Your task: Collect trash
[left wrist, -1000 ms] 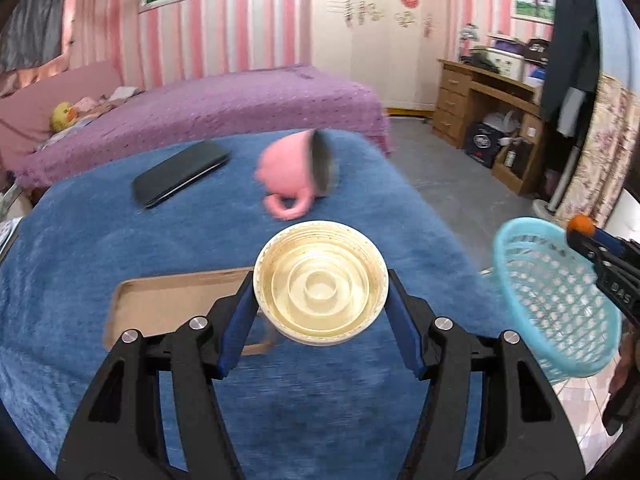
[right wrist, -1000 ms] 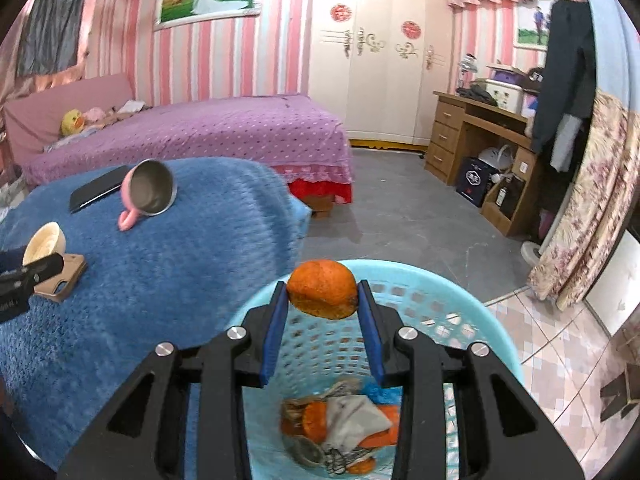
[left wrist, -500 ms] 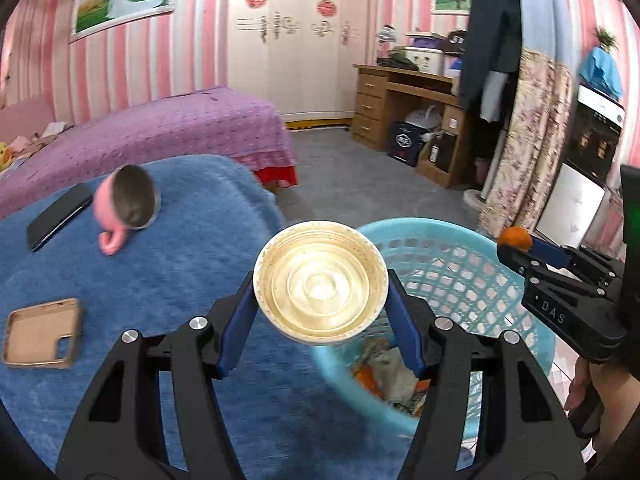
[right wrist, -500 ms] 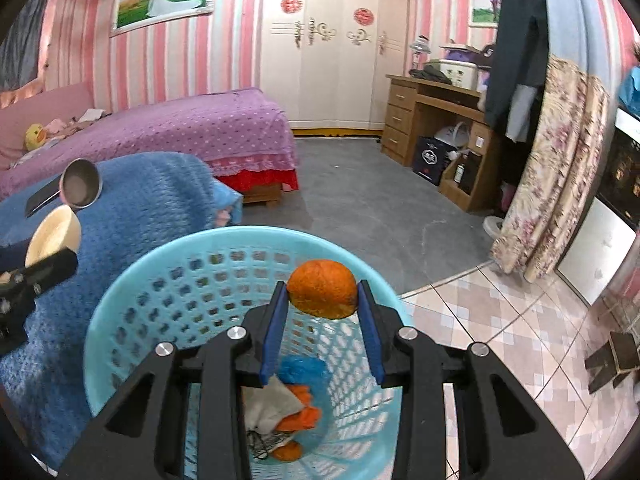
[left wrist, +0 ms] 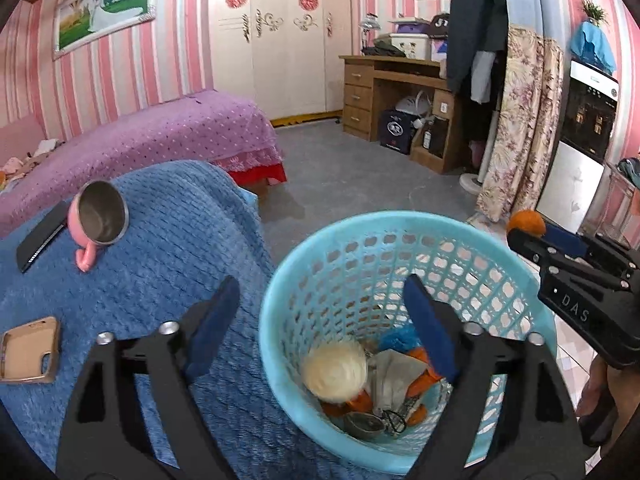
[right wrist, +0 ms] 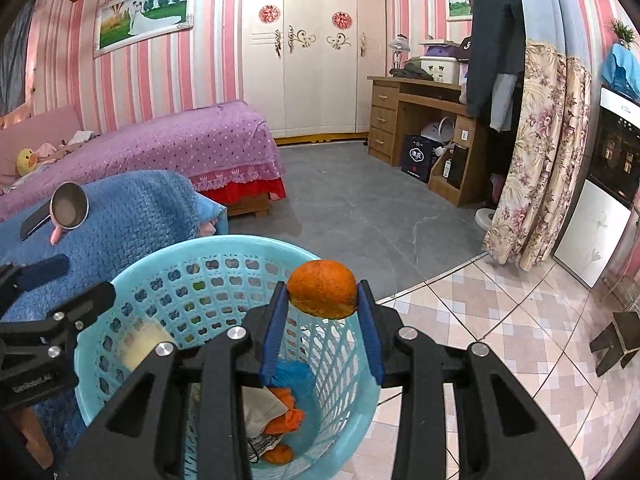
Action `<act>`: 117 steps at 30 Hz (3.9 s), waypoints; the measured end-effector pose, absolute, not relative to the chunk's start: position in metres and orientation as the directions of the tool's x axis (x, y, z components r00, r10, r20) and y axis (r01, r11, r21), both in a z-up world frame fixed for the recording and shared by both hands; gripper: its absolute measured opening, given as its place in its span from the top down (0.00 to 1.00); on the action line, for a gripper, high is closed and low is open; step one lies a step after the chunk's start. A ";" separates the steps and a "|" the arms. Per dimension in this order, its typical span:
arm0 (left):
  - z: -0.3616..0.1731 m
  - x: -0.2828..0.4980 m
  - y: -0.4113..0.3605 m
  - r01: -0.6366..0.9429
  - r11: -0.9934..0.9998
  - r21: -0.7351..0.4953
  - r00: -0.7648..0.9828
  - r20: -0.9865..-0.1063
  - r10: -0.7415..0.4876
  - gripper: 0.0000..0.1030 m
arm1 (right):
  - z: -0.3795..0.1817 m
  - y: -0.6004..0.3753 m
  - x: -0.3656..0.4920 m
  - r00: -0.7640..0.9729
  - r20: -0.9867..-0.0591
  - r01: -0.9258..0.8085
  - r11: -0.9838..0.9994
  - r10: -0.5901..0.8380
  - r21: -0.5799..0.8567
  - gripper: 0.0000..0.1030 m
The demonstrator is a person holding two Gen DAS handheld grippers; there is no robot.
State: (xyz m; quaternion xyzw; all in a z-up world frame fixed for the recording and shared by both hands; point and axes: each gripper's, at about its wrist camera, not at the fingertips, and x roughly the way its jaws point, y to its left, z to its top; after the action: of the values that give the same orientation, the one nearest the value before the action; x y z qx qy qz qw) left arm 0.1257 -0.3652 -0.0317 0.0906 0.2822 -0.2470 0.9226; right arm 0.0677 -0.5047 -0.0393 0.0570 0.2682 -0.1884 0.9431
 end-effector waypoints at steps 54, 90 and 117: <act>0.014 0.016 -0.104 0.225 0.974 0.023 0.866 -0.462 -0.189 0.05 | 0.017 -0.285 -0.018 0.903 -0.403 0.170 0.985 -0.147 0.022 0.04; 0.015 0.021 -0.080 0.210 0.978 -0.010 0.872 -0.449 -0.192 0.05 | 0.025 -0.259 -0.022 0.911 -0.353 0.196 0.978 -0.211 -0.079 0.04; 0.017 0.018 -0.080 0.212 0.977 -0.017 0.873 -0.445 -0.197 0.05 | 0.027 -0.258 -0.024 0.913 -0.348 0.199 0.977 -0.213 -0.076 0.04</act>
State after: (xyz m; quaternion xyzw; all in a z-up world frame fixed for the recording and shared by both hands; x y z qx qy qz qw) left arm 0.0177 -0.0801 0.0166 0.0161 0.2284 -0.1057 0.9677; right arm -0.0237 -0.2579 0.0268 -0.0193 0.1801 -0.1052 0.9778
